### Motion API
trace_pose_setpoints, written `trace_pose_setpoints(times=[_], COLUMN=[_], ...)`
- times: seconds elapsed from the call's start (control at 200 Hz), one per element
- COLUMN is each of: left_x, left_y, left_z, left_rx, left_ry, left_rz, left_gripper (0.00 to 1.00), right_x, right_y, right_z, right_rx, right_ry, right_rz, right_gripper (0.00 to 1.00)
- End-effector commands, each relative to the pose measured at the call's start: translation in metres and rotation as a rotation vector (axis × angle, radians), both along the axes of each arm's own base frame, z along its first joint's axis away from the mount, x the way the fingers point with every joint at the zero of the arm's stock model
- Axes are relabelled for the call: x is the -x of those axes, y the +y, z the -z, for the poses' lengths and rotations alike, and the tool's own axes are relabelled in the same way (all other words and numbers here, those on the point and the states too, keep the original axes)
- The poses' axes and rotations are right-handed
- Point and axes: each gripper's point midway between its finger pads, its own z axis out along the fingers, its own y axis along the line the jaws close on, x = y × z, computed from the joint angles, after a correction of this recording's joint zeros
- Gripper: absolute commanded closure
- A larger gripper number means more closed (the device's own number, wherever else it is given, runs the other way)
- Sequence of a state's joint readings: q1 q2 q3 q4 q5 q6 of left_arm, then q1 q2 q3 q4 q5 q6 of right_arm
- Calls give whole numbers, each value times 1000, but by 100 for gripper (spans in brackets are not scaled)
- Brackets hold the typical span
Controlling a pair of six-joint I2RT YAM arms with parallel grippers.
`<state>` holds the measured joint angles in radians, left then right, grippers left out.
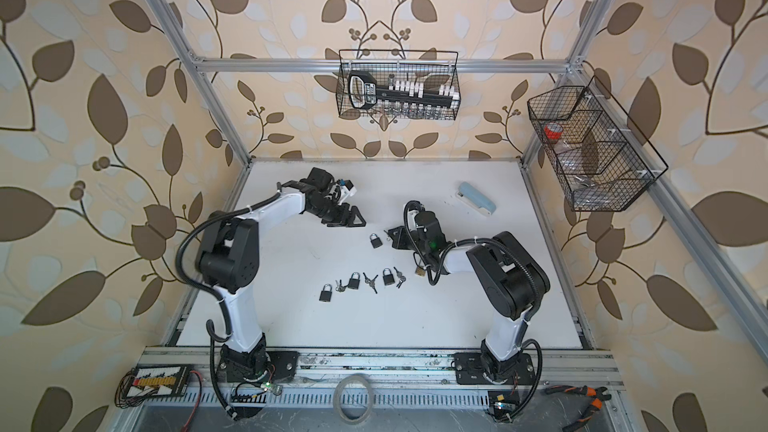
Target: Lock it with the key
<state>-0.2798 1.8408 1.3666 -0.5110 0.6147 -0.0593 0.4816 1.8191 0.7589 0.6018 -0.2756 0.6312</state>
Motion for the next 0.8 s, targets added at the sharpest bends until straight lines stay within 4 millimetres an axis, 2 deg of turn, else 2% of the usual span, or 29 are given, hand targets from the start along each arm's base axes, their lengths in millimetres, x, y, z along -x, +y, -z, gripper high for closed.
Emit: trace_pose_setpoints(times=[0.0, 0.195, 0.295, 0.415, 0.43, 0.495, 0.585, 0.69, 0.795], left_x=[-13, 8, 15, 20, 23, 24, 26, 28, 30], left_y=[5, 19, 23, 29, 30, 36, 43, 54, 72], left_z=[-54, -60, -62, -63, -73, -77, -80, -81, -93], left_rx=[95, 87, 76, 66, 73, 61, 40, 14, -15], left_ry=[-206, -246, -261, -286, -313, -341, -371, -403, -490], left_rz=[-117, -180, -185, -206, -209, -230, -259, -307, -395], left_gripper=[23, 20, 18, 18, 17, 16, 14, 7, 1], right_x=[-12, -18, -19, -15, -14, -12, -9, -10, -10], right_y=[2, 2, -1, -1, -2, -4, -7, -14, -21], right_z=[13, 35, 44, 50, 50, 51, 46, 35, 6], right_rx=[60, 98, 117, 119, 119, 118, 121, 137, 151], right_ry=[0, 38, 54, 69, 69, 70, 58, 28, -41], right_rz=[24, 49, 66, 68, 71, 78, 90, 106, 121], right_gripper=[100, 100, 96, 89, 87, 81, 72, 62, 51])
